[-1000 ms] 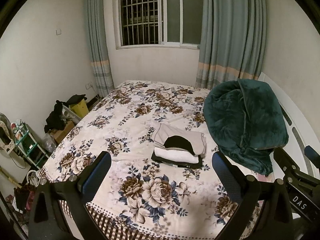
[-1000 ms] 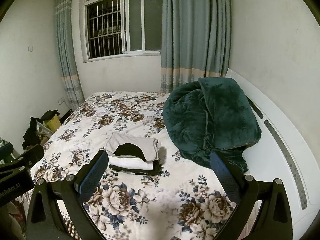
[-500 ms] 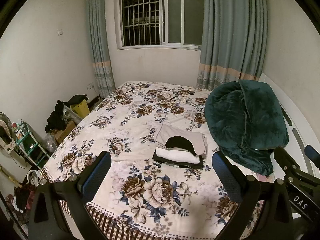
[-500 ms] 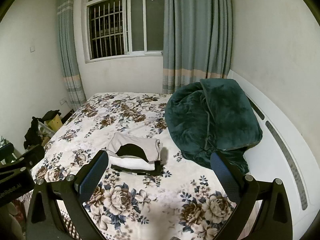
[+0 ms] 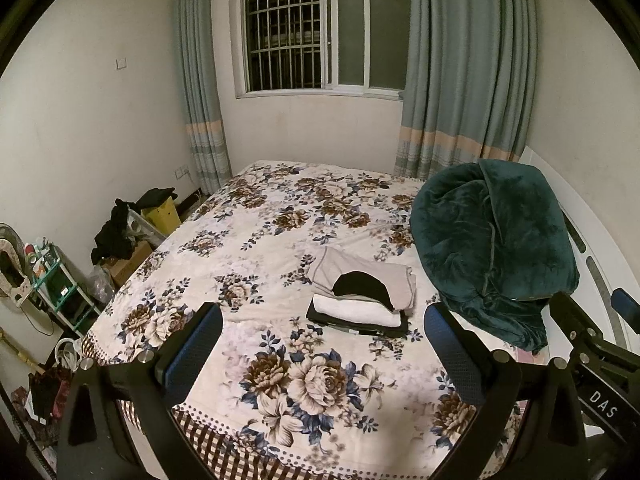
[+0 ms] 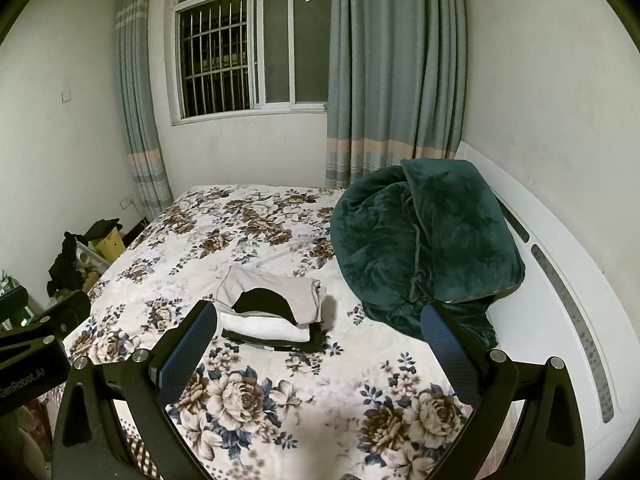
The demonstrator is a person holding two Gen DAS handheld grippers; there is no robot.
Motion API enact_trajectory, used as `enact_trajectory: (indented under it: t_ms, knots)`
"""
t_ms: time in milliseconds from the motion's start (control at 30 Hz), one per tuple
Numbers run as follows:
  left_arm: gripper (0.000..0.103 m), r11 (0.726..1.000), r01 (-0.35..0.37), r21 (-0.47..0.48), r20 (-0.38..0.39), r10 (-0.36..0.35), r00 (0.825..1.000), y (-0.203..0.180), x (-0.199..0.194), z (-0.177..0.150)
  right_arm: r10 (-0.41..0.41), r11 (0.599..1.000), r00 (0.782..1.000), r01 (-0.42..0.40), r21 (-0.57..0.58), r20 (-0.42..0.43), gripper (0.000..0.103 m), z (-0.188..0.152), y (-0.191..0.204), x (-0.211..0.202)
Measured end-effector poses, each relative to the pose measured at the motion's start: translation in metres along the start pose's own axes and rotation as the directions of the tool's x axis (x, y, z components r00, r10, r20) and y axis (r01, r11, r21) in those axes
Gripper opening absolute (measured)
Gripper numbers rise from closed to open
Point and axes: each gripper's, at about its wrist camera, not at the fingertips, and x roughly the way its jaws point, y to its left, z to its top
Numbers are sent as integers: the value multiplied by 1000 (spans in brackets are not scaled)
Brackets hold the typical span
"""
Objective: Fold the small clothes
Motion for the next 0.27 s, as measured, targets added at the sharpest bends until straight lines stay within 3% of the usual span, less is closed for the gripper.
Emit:
enact_trajectory:
  t_ms: [267]
  knots:
    - [103, 1000, -9, 0, 1, 9, 1000, 2, -1, -3, -4, 1000, 1000, 4, 3, 1, 103, -1, 1, -1]
